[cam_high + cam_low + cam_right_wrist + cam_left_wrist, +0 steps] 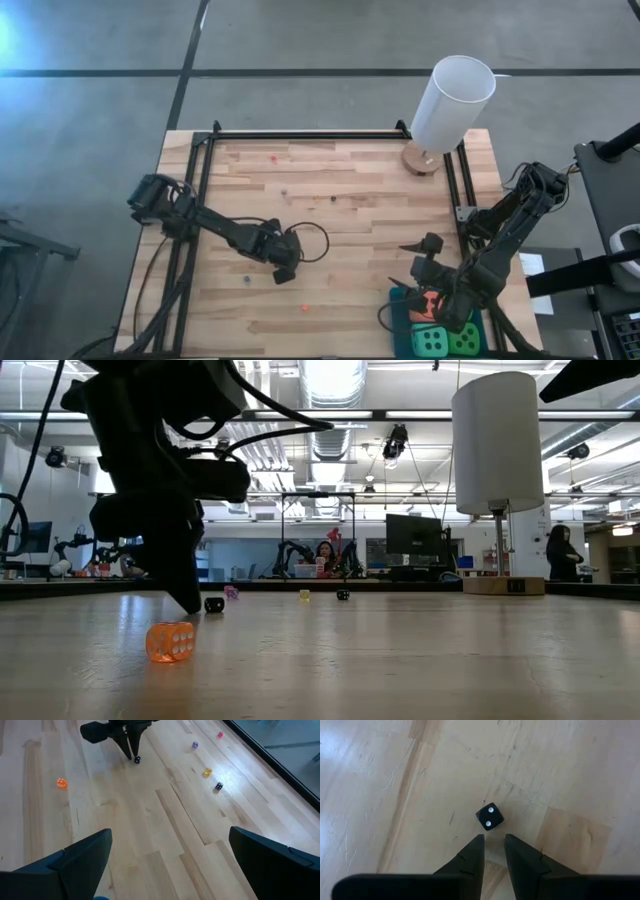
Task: Pick & Place Dice
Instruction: Put the bottom small black die into the blue bin
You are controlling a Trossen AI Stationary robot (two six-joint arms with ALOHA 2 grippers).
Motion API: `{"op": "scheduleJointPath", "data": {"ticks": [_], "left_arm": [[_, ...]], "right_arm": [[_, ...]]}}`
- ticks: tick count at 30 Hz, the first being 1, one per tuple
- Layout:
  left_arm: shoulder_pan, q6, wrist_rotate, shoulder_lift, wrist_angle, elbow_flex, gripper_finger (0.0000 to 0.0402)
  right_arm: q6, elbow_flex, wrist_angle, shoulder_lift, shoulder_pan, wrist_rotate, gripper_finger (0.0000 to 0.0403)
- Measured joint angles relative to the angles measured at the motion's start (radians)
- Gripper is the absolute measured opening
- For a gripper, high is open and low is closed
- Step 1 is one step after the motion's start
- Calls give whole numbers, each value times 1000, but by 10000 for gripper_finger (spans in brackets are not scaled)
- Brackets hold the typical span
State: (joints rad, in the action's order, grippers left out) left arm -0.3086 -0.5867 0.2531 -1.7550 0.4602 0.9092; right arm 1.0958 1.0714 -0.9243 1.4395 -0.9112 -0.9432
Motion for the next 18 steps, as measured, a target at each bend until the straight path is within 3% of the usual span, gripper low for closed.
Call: {"op": "scheduleJointPath", "data": {"ticks": [18], "left_arm": [[1,6,-1,-1,-26,0,80]], "right_arm": [[-4,0,17,0,0,0,400]]}}
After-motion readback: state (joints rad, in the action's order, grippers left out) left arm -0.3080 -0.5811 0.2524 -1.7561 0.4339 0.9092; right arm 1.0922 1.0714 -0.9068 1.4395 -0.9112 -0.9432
